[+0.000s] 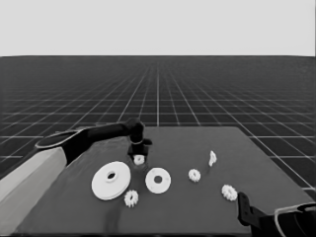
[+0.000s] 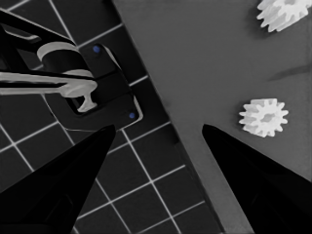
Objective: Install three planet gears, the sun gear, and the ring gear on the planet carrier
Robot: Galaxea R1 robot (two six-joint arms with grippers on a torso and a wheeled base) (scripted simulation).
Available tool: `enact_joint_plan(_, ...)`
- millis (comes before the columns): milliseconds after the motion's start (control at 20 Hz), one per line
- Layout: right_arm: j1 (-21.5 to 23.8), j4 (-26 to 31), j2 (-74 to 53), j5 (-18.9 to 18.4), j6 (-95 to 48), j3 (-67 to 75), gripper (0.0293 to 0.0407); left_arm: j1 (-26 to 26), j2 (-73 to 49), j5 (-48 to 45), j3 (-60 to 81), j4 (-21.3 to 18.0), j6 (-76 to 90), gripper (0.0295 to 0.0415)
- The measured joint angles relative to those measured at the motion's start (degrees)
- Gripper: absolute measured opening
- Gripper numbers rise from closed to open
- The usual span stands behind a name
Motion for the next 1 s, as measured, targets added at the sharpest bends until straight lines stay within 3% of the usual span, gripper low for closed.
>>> enact_joint_plan(250, 0.00, 0.00, 0.00, 0.00, 0.00, 0.00, 0.0385, -3.62, -0.44, 1.70, 1.44, -2.99, -0.72, 0.0312)
enact_joint_plan(900, 0.00, 0.00, 0.00, 0.00, 0.00, 0.00, 0.0385, -3.33, 7.72, 2.90, 2.46, -2.14, -9.85, 0.0312)
enact_joint_plan(1000, 0.00, 0.00, 0.00, 0.00, 0.00, 0.00, 0.0385, 2.09, 8.91, 0.46, -1.22, 2.76, -7.80, 0.0312)
